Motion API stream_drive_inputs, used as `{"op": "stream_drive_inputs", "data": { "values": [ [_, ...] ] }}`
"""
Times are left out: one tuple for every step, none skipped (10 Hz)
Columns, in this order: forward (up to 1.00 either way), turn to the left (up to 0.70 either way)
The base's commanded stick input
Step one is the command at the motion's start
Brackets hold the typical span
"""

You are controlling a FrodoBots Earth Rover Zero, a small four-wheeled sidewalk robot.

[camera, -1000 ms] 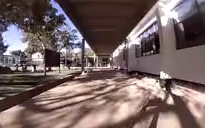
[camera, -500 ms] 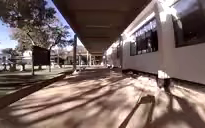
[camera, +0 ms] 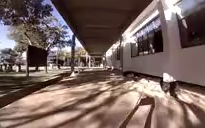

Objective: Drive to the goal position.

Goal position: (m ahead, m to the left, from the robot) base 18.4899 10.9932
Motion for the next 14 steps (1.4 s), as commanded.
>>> {"op": "stream_drive_inputs", "data": {
  "values": [
    [0.70, 0.00],
    [0.70, 0.00],
    [0.70, 0.00],
    [0.70, 0.00],
    [0.70, 0.00],
    [0.70, 0.00],
    [0.70, 0.00],
    [0.70, 0.00],
    [0.70, 0.00],
    [0.70, 0.00],
    [0.70, 0.00],
    [0.70, 0.00],
    [0.70, 0.00],
    [0.70, 0.00]
  ]
}}
